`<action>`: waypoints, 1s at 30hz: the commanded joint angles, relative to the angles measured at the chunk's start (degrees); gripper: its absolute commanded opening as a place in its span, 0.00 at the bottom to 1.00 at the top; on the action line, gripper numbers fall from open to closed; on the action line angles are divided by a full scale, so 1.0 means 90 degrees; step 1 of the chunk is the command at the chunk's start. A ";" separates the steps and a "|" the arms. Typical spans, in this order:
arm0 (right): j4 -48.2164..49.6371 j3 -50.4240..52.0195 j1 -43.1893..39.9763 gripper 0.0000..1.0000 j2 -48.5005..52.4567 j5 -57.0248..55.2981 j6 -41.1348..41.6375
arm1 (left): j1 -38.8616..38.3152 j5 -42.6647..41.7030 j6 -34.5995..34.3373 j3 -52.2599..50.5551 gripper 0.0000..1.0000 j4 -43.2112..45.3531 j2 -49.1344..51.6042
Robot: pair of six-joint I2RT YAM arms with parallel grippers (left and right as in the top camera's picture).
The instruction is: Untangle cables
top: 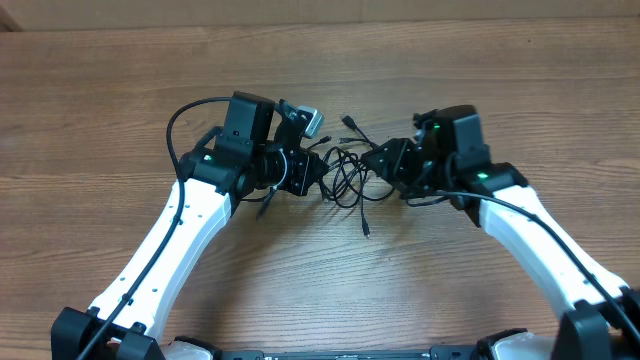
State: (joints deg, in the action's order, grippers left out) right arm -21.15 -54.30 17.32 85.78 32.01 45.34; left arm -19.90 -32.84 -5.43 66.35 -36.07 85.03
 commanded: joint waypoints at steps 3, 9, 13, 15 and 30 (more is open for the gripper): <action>0.0253 -0.0051 0.0219 0.44 0.0449 -0.0219 0.0495 | -0.0046 -0.0197 0.0053 0.0046 0.04 0.0036 0.0017; 0.0376 -0.0051 0.0410 0.34 0.0498 -0.0194 0.0636 | -0.0049 -0.0197 0.0022 0.0046 0.04 0.0036 0.0017; 0.0393 -0.0051 0.0580 0.29 0.0498 -0.0187 0.0639 | -0.0049 -0.0197 0.0007 0.0046 0.04 0.0039 0.0017; 0.0493 -0.0051 0.0714 0.10 0.0498 -0.0160 0.0634 | -0.0049 -0.0194 -0.0078 0.0046 0.04 0.0044 0.0017; 0.2416 -0.0053 -0.0163 0.04 0.0386 0.2934 -0.0425 | -0.0049 0.0712 -0.0624 0.0044 0.04 -0.0231 0.0185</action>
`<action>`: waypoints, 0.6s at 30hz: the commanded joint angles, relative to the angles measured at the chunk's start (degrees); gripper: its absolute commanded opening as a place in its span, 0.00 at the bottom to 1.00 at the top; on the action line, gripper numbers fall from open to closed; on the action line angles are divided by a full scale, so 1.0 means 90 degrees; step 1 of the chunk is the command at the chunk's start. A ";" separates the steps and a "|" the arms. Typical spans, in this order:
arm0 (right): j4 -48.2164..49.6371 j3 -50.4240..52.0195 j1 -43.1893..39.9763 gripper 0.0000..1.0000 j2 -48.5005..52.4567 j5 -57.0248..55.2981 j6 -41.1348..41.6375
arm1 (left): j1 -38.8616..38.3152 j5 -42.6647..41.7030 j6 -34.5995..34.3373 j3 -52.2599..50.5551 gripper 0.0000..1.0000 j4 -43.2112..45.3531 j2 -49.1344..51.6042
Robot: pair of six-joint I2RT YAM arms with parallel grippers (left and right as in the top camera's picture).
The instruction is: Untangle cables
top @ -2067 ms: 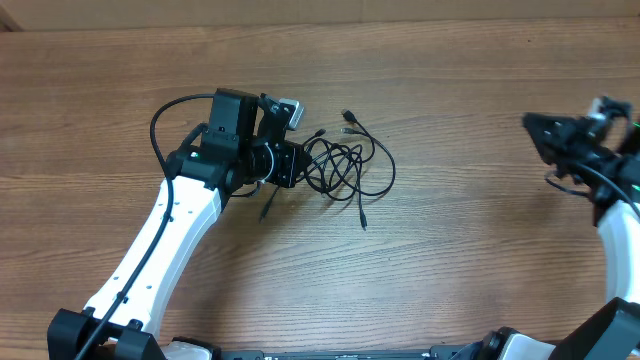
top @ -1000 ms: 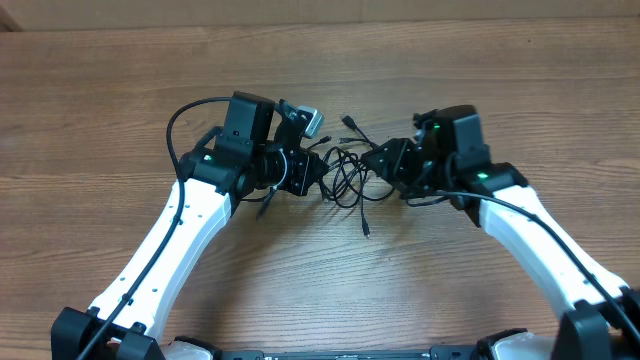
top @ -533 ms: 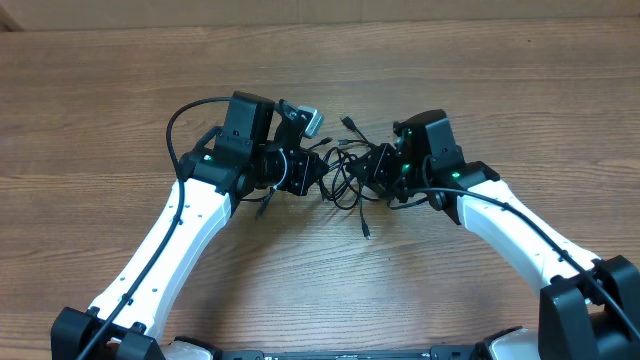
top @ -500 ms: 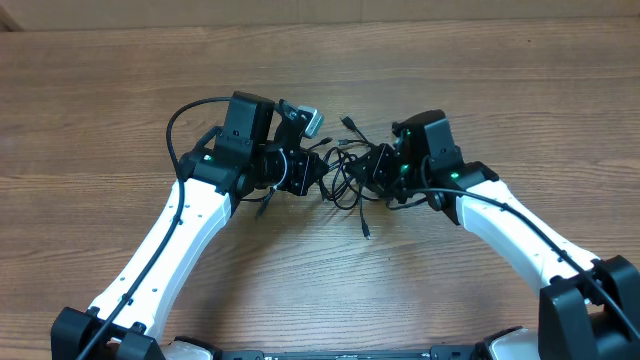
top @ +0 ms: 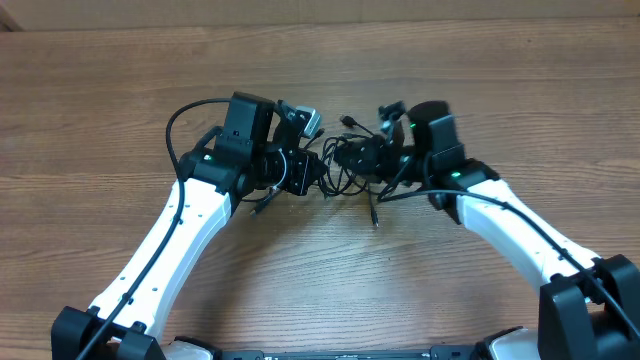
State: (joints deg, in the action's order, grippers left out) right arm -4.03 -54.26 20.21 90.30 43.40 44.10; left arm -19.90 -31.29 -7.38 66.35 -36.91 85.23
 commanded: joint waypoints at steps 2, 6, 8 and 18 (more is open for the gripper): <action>0.1073 -0.0058 -0.0838 0.04 -0.0117 0.2438 -0.0236 | -0.0049 0.0568 -0.0425 0.0041 0.04 -0.0221 0.0250; 0.2062 -0.0058 -0.1532 0.04 -0.0117 0.3257 0.0243 | -0.0053 0.0515 -0.0425 0.0017 0.04 -0.0270 0.0452; 0.2545 -0.0058 -0.1909 0.04 -0.0117 0.3351 0.0522 | -0.0078 0.0517 -0.0425 0.0012 0.04 -0.0328 0.0554; 0.4085 -0.0061 -0.4391 0.04 -0.0114 0.2737 0.1343 | -0.0381 0.0682 -0.0325 -0.0002 0.04 -0.0872 0.0891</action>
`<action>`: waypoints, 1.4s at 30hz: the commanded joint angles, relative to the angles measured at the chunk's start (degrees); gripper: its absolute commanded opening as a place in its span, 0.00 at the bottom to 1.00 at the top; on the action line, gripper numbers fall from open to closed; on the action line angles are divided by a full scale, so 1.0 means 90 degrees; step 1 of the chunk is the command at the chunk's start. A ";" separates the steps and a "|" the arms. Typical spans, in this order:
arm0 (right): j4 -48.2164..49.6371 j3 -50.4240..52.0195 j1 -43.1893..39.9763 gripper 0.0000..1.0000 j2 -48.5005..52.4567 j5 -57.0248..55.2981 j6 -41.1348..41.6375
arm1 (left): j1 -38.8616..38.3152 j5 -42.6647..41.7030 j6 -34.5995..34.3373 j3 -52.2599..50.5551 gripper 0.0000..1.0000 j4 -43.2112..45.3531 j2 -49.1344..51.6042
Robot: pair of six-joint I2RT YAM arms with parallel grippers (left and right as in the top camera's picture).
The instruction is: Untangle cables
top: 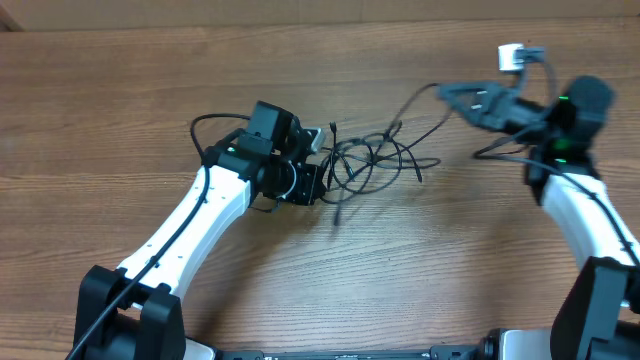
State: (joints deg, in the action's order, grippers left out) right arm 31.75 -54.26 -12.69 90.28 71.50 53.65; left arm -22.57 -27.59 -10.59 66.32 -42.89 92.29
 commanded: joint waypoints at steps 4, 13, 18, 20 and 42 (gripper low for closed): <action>0.0104 -0.0061 -0.1795 0.04 -0.0100 -0.1112 0.0265 | -0.0090 0.1678 -0.0041 0.0000 0.04 -0.0867 0.0119; -0.1353 -0.0061 -0.3419 0.04 -0.0095 -0.2552 -0.0646 | 0.0068 0.4286 -0.1292 0.0000 0.04 -0.1831 0.0119; -0.2441 -0.0061 -0.3611 0.08 -0.0095 -0.2820 -0.1474 | 0.0180 0.4131 -0.1889 0.0000 0.04 -0.1661 0.0119; -0.2956 -0.0061 -0.3580 0.24 -0.0095 -0.2756 -0.1630 | 0.0177 0.3504 -0.1819 0.0000 0.04 -0.1328 0.0119; -0.6436 -0.0061 0.0488 0.92 -0.0095 -0.5027 -0.3949 | -0.0056 0.1613 -0.0908 -0.0051 0.61 -0.0032 0.0121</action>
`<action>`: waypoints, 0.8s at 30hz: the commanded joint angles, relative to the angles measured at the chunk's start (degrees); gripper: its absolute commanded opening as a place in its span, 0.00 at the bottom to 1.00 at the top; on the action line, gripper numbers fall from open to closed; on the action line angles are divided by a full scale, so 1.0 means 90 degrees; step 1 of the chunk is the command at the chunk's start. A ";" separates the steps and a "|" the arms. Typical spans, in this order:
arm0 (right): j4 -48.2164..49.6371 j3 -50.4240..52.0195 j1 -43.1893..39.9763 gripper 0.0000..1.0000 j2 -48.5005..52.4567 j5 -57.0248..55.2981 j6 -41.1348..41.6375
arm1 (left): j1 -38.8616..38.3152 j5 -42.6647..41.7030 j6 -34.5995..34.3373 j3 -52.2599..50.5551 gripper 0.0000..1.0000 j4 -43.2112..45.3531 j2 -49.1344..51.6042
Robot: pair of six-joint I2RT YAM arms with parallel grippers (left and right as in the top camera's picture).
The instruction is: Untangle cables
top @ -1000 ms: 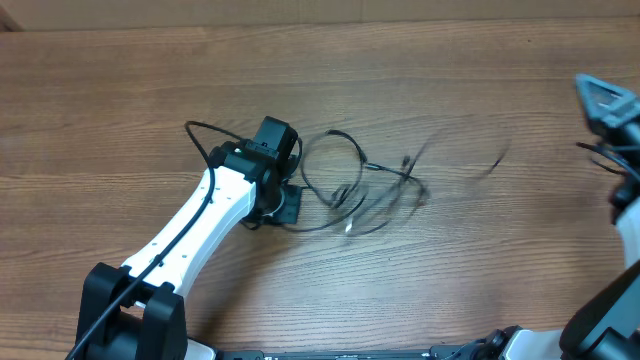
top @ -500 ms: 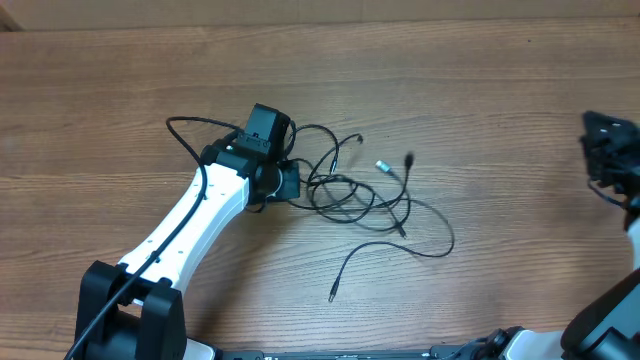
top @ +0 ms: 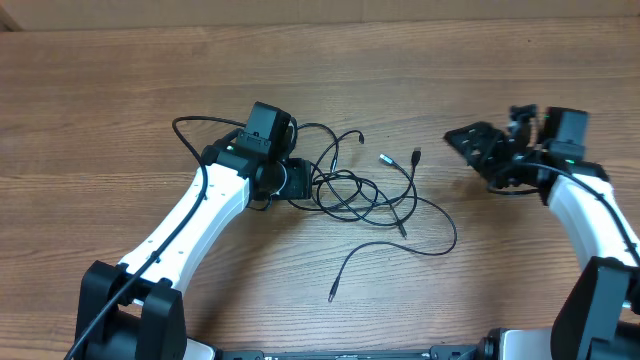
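Several thin black cables point(top: 375, 200) lie spread in loose loops over the middle of the wooden table point(top: 100, 80). Their plug ends point out at the top, at the right and toward the front. The loops' left side runs into my left gripper point(top: 298, 183), which looks shut on the strands there; its fingertips are partly hidden under the wrist. To the right of the cables my right gripper point(top: 472, 150) hangs apart from them. Its jaws stand open and hold nothing.
One long cable end point(top: 345, 275) trails toward the table's front. Another loop point(top: 445, 225) bulges to the right, short of the right arm. The left arm's own black lead point(top: 195, 125) arcs behind its wrist.
My right gripper held a strand stretched up to the far right. It has let go and now sits lower, empty. The cables have dropped and lie spread wider across the table. The left gripper has barely moved.
Both grippers were first close together at a tight tangle in the middle. The right gripper then sat in the tangle. After that it was far right with a strand pulled taut while the left held the other side. Now the strand is released and the cables lie looser.
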State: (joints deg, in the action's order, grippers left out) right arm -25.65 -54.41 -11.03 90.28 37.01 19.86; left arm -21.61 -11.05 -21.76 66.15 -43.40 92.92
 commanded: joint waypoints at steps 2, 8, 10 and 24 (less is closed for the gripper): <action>-0.0146 -0.0041 0.0510 0.93 -0.0095 -0.1355 -0.0194 | -0.0308 -0.0204 0.0427 -0.0085 0.62 0.0095 0.0066; -0.0170 -0.0039 0.0617 1.00 -0.0095 -0.1345 0.0304 | -0.0777 -0.0092 0.0223 -0.0141 0.62 0.0461 0.0396; -0.0172 -0.0039 0.0617 1.00 -0.0095 -0.1326 0.0338 | -0.0908 0.0291 -0.0214 -0.0141 0.62 0.0476 0.0619; -0.0537 -0.0039 0.0617 1.00 -0.0095 -0.1321 0.0313 | -0.0984 0.0724 -0.1302 -0.0141 0.15 0.0986 0.1897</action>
State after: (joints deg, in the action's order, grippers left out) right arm -30.13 -54.41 -5.52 90.28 25.45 22.46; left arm -30.37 -5.08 -31.66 65.36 -34.70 108.03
